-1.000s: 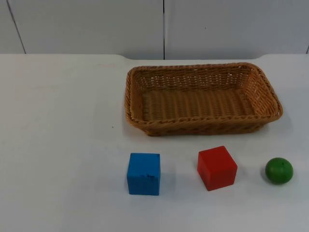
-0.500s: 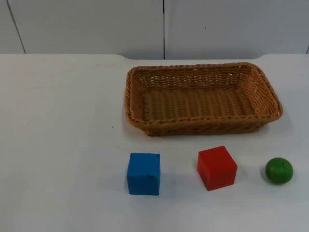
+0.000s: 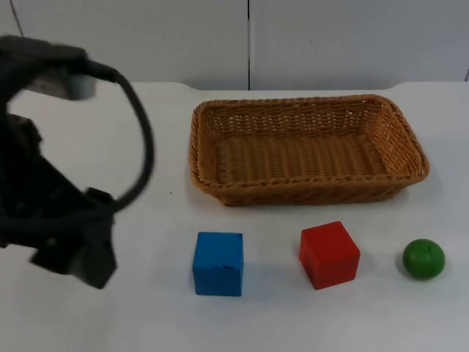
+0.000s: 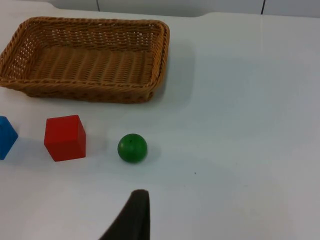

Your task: Place all geometric objects except the red cube into the basket.

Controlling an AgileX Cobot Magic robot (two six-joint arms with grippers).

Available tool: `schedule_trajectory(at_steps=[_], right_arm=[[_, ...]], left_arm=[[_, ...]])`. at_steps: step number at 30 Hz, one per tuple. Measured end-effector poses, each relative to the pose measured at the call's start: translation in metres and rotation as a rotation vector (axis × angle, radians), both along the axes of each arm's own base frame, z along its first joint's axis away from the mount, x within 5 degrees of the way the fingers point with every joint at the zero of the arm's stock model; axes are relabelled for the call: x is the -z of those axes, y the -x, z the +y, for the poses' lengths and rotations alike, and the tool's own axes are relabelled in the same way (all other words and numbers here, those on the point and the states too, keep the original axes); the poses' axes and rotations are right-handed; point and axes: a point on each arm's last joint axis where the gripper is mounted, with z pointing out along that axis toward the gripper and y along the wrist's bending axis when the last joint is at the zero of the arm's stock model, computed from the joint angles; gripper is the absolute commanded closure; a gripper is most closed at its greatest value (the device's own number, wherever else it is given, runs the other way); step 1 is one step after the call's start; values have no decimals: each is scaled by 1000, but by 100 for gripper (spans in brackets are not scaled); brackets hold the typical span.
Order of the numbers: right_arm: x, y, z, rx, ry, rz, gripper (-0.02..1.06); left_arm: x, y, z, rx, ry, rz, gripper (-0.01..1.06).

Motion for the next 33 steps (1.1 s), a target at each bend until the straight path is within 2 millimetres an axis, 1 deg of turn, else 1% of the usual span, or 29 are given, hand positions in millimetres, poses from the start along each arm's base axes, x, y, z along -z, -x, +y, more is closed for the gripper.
schedule_trajectory(at_steps=[2, 3, 7, 8, 13, 14, 19, 20, 24, 25, 29, 33], right_arm=[[0, 0, 0, 0, 0, 0, 8], [0, 0, 0, 0, 0, 0, 8], [0, 0, 0, 0, 0, 0, 8], [0, 0, 0, 0, 0, 0, 8], [0, 0, 0, -1, 2, 0, 8], [0, 0, 0, -1, 2, 0, 8], [0, 0, 0, -1, 2, 0, 8], [0, 0, 0, -1, 2, 0, 8], [0, 0, 0, -1, 2, 0, 8], [0, 0, 0, -1, 2, 0, 8], [0, 0, 0, -1, 2, 0, 8], [0, 0, 0, -1, 2, 0, 8]], left_arm=[[8, -4, -7, -2, -7, -12, 17], [8, -4, -7, -2, -7, -12, 17], [28, -20, -22, -34, 31, -48, 17], [28, -20, -22, -34, 31, -48, 17], [50, -39, -34, -61, 51, -63, 17], [50, -39, -34, -61, 51, -63, 17], [68, -70, -54, -90, 47, -44, 17], [68, -70, -54, -90, 47, -44, 17], [87, -85, -64, -103, 29, -13, 17], [87, -85, -64, -103, 29, -13, 17], [97, -93, -72, -124, 35, 9, 17], [98, -95, -80, -126, 58, -4, 17]])
